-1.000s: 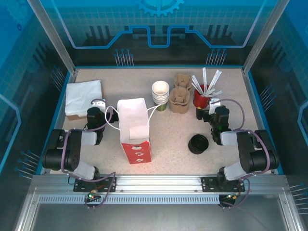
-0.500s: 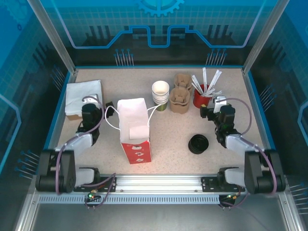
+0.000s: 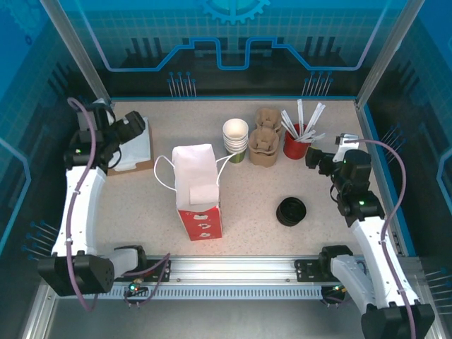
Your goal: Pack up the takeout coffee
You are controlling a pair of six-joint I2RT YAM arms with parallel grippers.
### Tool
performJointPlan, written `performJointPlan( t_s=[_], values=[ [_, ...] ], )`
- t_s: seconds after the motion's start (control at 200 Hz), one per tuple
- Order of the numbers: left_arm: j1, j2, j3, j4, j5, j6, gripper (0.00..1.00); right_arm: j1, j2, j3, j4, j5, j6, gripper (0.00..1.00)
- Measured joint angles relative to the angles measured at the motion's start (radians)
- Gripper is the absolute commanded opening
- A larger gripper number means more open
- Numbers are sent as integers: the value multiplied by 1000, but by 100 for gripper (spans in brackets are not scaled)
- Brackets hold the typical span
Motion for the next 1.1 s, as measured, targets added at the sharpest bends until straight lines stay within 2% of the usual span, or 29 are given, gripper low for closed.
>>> performJointPlan(
  t_s=[0.185, 0.275, 0.37, 0.5, 0.76, 1.101],
  values=[
    [-18, 50, 296, -352, 175, -3, 91, 11, 6, 96, -187, -26, 97, 100],
    [-80, 55, 370, -471, 234, -14, 87, 31, 16, 103, -231, -21, 123, 100],
    [-159, 78, 404, -546, 270, -20, 87, 54, 33, 111, -265, -6, 140, 100],
    [-244, 138, 398, -587, 282, -45, 82, 76, 52, 138, -278, 21, 152, 100],
    [-312, 240, 357, -591, 275, -73, 68, 95, 58, 149, -300, 62, 151, 100],
    [-334, 271, 301, -591, 229, -69, 37, 95, 50, 149, -308, 99, 151, 100]
  ],
)
